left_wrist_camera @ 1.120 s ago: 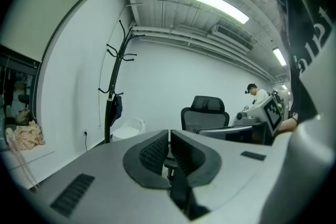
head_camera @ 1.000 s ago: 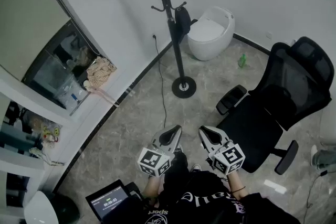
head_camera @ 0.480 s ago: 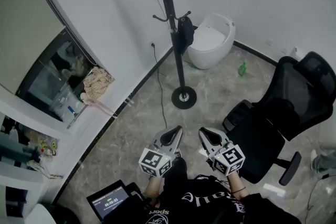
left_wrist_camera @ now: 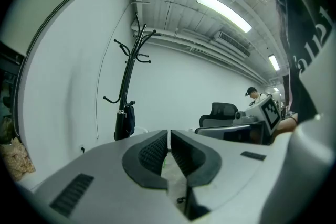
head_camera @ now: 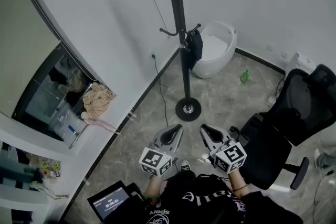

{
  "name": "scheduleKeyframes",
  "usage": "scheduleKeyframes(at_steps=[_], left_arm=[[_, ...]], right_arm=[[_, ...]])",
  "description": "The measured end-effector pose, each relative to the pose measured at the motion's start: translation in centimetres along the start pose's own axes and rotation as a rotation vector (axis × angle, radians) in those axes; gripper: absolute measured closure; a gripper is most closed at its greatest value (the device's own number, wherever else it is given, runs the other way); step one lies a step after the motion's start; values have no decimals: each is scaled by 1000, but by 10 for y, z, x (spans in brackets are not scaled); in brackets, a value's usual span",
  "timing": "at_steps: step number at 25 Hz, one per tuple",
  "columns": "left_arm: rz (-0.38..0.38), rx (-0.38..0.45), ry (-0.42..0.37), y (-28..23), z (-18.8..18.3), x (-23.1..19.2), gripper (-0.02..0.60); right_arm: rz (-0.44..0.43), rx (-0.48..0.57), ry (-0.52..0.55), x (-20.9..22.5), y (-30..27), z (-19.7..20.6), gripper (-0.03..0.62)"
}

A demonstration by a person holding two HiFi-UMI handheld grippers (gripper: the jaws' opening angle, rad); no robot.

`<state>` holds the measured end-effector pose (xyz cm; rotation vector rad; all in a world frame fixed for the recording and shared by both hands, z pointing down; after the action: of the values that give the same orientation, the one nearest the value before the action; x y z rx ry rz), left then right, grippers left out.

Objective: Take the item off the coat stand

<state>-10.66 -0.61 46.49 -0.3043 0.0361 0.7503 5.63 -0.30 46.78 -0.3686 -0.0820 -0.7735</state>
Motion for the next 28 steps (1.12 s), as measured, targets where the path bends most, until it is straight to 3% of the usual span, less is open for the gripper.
scheduleKeyframes(at_steps=[10,15,28], left_arm=[[37,-5,57,-13,6,-58,575],[29,-26,94,-22,10,-78,575],[16,-9,67,-120,-36,-137,575]], right_arm=[[63,-6,24,21,-45,-12,569],[39,12,-26,42,-63,-28,569],[52,20,50,184,-127,-90,569]])
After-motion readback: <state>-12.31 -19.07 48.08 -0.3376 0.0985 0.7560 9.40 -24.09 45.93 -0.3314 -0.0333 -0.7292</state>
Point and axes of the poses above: the fingertips, and each gripper's own axes: y backward along the fingers, x to its right, z out of its underside, the point moved 7 cm from there along y, backward along the fingers, and after that the axes turned 11 degrees about -x, right-handed, at the moved point
